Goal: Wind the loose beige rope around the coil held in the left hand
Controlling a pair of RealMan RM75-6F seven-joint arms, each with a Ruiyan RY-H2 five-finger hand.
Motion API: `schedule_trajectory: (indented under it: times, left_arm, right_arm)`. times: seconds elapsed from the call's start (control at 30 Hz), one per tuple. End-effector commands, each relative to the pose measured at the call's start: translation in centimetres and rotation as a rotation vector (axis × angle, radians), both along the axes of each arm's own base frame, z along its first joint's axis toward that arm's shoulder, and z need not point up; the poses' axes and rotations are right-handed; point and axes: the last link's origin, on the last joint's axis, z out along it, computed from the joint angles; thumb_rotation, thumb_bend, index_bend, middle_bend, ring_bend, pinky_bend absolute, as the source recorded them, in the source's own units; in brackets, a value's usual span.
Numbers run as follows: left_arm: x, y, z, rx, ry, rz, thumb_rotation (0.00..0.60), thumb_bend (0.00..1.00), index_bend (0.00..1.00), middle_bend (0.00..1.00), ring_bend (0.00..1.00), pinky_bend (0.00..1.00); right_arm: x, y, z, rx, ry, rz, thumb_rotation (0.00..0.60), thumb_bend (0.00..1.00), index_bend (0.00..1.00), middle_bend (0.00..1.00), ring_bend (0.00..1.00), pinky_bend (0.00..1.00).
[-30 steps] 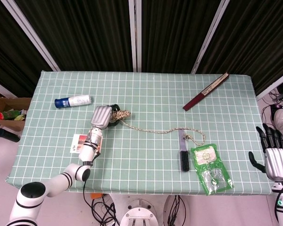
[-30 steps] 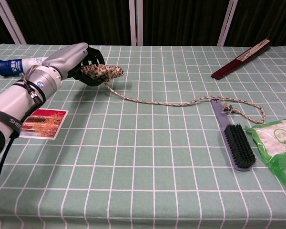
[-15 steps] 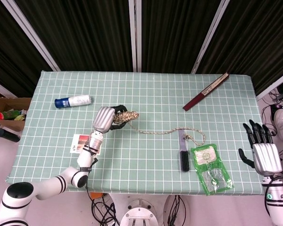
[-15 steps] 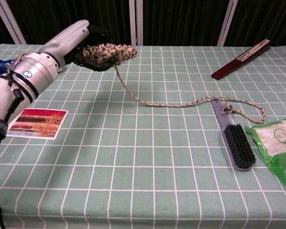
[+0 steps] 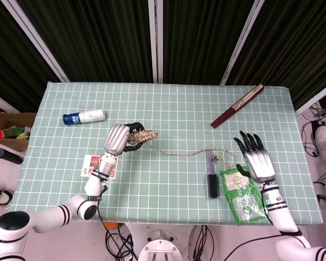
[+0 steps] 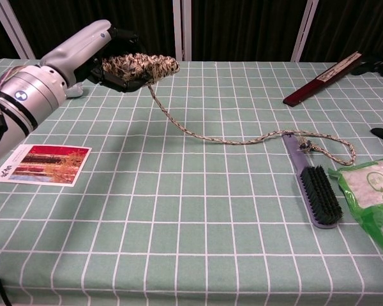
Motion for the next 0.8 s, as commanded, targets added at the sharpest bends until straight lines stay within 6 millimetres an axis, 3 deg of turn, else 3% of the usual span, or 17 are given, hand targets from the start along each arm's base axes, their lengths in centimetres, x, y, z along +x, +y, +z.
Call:
schedule_trajectory:
  times: [0.03, 0.3, 0.8]
  left_arm:
    - [-0.2, 0.1, 0.1, 0.001, 0.000, 0.005, 0.600, 0.37, 0.69, 0.70, 0.64, 0.75]
    - [-0.7, 0.3, 0.0, -0.011, -0.001, 0.019, 0.600, 0.37, 0.69, 0.70, 0.63, 0.75]
    - [-0.8, 0.5, -0.7, -0.033, -0.005, 0.021, 0.600, 0.37, 0.69, 0.70, 0.63, 0.75]
  right_arm:
    - [1.6, -1.7, -2.7, 0.023, 0.003, -0.001, 0.600, 0.25, 0.18, 0.00, 0.00, 0.00]
    - [2.0, -2.8, -6.1, 0.048, -0.008, -0.048, 0.600, 0.24, 0.30, 0.00, 0.00, 0.00]
    - [0.7, -2.3, -8.0, 0.077, -0.025, -0.128, 0.600, 0.24, 0.41, 0.00, 0.00, 0.00]
